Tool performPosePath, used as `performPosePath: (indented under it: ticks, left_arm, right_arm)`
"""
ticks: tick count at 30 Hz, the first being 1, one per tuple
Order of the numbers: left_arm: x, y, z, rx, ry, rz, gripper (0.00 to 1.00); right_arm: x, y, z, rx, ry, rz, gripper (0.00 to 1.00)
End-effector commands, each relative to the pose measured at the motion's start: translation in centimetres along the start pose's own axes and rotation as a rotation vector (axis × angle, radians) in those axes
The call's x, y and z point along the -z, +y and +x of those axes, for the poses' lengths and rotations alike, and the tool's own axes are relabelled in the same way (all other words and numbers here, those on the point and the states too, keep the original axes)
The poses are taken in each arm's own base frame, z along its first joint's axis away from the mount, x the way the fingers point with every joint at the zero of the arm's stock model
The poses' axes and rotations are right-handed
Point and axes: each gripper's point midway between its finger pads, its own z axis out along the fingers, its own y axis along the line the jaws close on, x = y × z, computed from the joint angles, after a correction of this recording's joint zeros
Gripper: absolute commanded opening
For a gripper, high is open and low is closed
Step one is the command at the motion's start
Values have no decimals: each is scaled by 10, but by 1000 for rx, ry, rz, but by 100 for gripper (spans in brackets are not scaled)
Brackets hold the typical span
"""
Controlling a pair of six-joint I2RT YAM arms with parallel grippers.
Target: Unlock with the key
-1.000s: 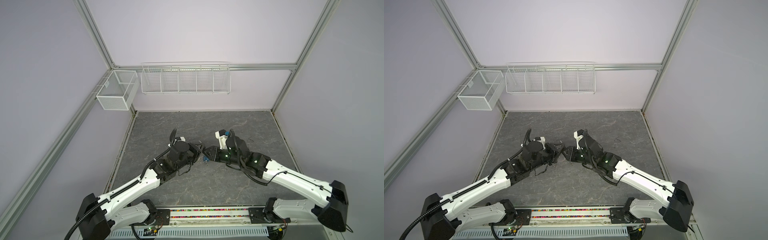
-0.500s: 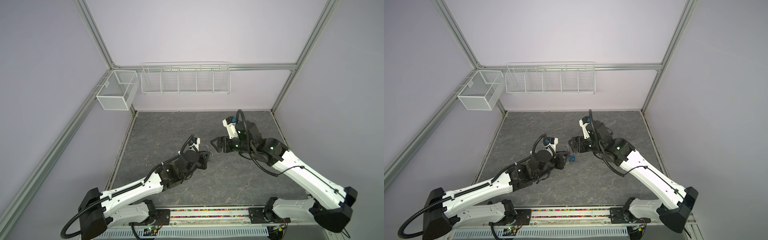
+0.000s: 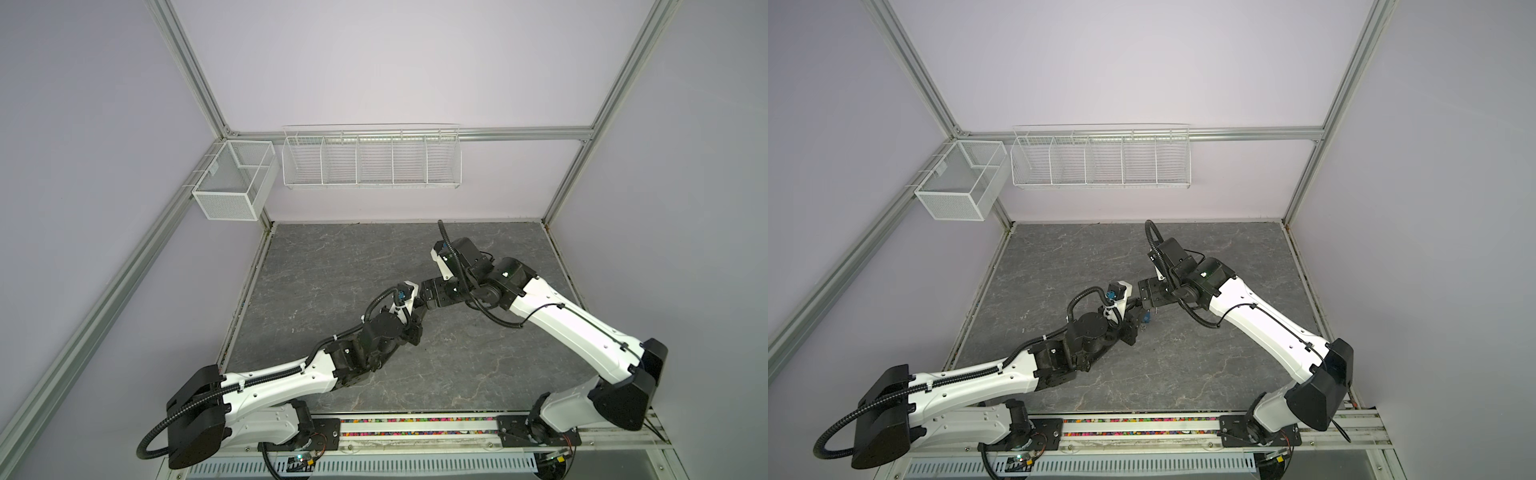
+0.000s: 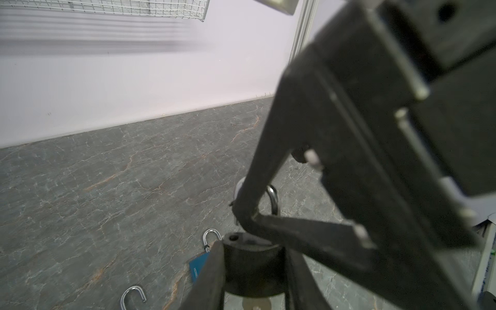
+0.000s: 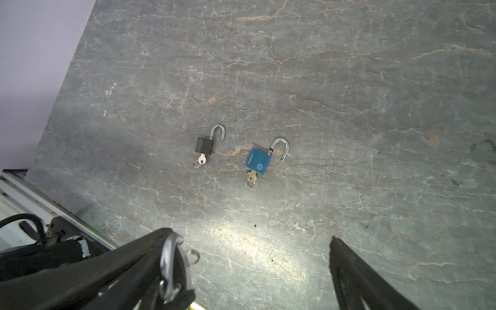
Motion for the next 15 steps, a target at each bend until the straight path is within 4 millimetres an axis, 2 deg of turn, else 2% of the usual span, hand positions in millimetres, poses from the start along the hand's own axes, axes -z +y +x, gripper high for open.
performPosePath:
  ticks: [1,9,15]
  left_arm:
    - [3,-5,-7,-34,-50,24,0]
    - [1,-11,4,-115,-24,63,0]
    - [4,-9,-1,-123,-48,50,0]
  right_arm:
    - [0,-15,2,22,39,80,92]
    - [0,-20,-2,50,79,109,95]
    - [-10,-24,0,75,123,148,95]
